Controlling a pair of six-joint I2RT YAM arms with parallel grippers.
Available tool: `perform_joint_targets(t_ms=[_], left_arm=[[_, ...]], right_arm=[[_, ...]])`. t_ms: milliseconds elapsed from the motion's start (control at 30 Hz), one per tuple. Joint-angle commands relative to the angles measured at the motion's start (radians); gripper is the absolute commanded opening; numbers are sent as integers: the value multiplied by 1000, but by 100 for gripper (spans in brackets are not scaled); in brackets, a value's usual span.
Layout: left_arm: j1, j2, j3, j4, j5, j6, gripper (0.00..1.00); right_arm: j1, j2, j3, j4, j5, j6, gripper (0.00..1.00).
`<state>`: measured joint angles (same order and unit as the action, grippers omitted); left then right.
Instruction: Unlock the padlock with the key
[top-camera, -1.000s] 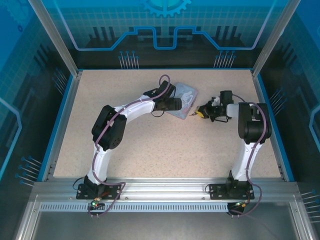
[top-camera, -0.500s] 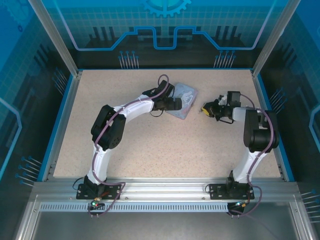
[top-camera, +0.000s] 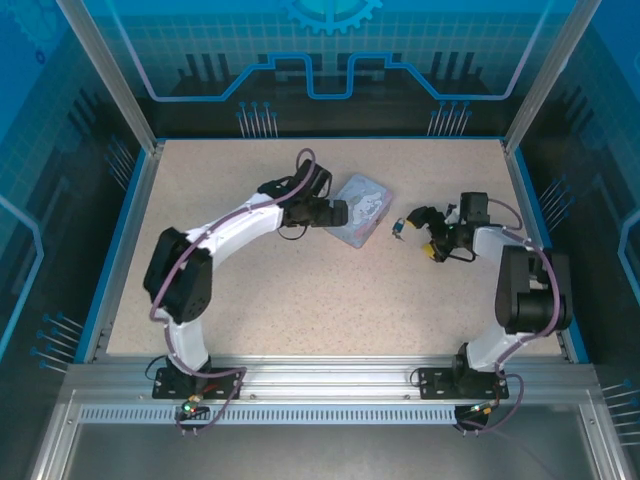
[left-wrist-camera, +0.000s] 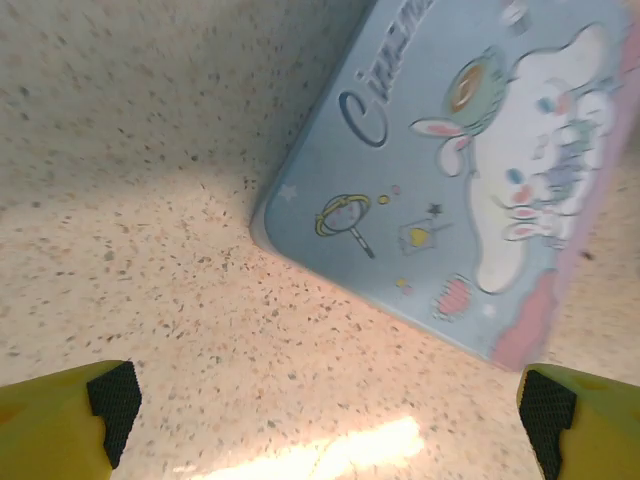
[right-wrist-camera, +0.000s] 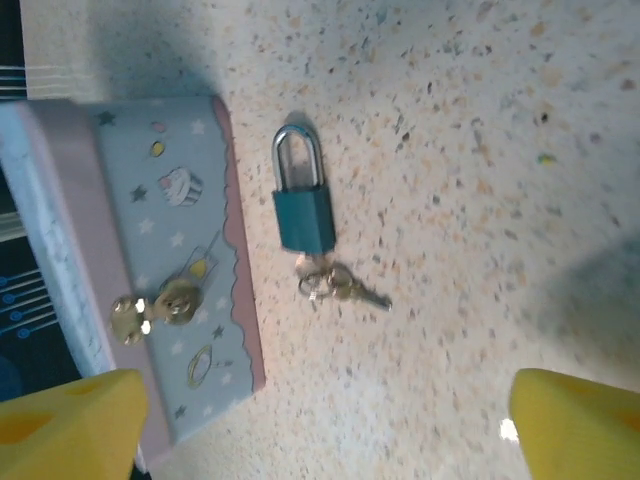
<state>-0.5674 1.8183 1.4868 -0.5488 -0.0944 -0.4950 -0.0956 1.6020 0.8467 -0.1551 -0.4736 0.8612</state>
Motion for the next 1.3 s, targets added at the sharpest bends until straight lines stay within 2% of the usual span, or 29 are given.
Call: perform_joint_targets(t_ms=[0, 67, 133, 233, 333, 400, 467, 533, 633, 733, 767, 867, 967, 1000, 1067, 1100, 1133, 1167, 1200, 1233, 1267], left_arm=[[29, -129, -52, -27, -28, -22, 99], [59, -189, -101, -14, -59, -32, 99], [101, -259, -167, 4, -117, -31, 99], [154, -363, -281, 68, -212, 22, 99], [192, -493, -447, 217, -336, 142, 99], [207, -572, -573, 360, -415, 237, 99], [232, -644, -707, 512, -471, 315, 99], [290, -706, -821, 613, -474, 331, 99], [365, -774, -962, 726, -461, 380, 99], [405, -769, -1057, 855, -425, 419, 99], [409, -752, -1085, 900, -425, 425, 99], [420, -648, -1192, 1218, -403, 476, 99], [438, -483, -1177, 1383, -359, 498, 99], [441, -449, -1159, 1396, -322, 508, 99], [449, -348, -1105, 1410, -278, 531, 99], [454, -302, -1098, 1462, -263, 548, 99], [464, -316, -1079, 1401, -238, 526, 99], [484, -322, -1073, 1362, -202, 507, 99], [500, -303, -1085, 1412, -181, 501, 99], [519, -296, -1095, 1414, -151, 477, 99], [533, -259, -1116, 1504, -139, 480, 99]], right_arm=[[-16, -118, 27, -150, 92, -90, 97], [-16, -169, 80, -224, 162, -148, 98], [-11, -222, 131, -301, 288, -209, 99], [-4, -274, 142, -317, 470, -257, 99], [34, -363, 40, -152, 713, -304, 100], [71, -402, -56, -12, 828, -387, 100], [116, -394, -99, 84, 901, -508, 100], [155, -358, -129, 157, 948, -596, 100], [182, -304, -208, 321, 947, -646, 100], [202, -255, -290, 527, 933, -710, 100], [210, -234, -321, 603, 936, -734, 100], [210, -225, -407, 801, 874, -790, 100], [186, -178, -504, 1017, 787, -807, 100], [181, -187, -494, 966, 740, -807, 100], [173, -83, -499, 1099, 719, -821, 100], [171, -92, -459, 1008, 708, -821, 100], [173, -113, -428, 899, 704, -809, 100], [173, -85, -455, 1014, 704, -826, 100], [177, -104, -442, 950, 709, -819, 100], [174, -102, -439, 946, 706, -816, 100], [180, -96, -444, 973, 721, -824, 100]])
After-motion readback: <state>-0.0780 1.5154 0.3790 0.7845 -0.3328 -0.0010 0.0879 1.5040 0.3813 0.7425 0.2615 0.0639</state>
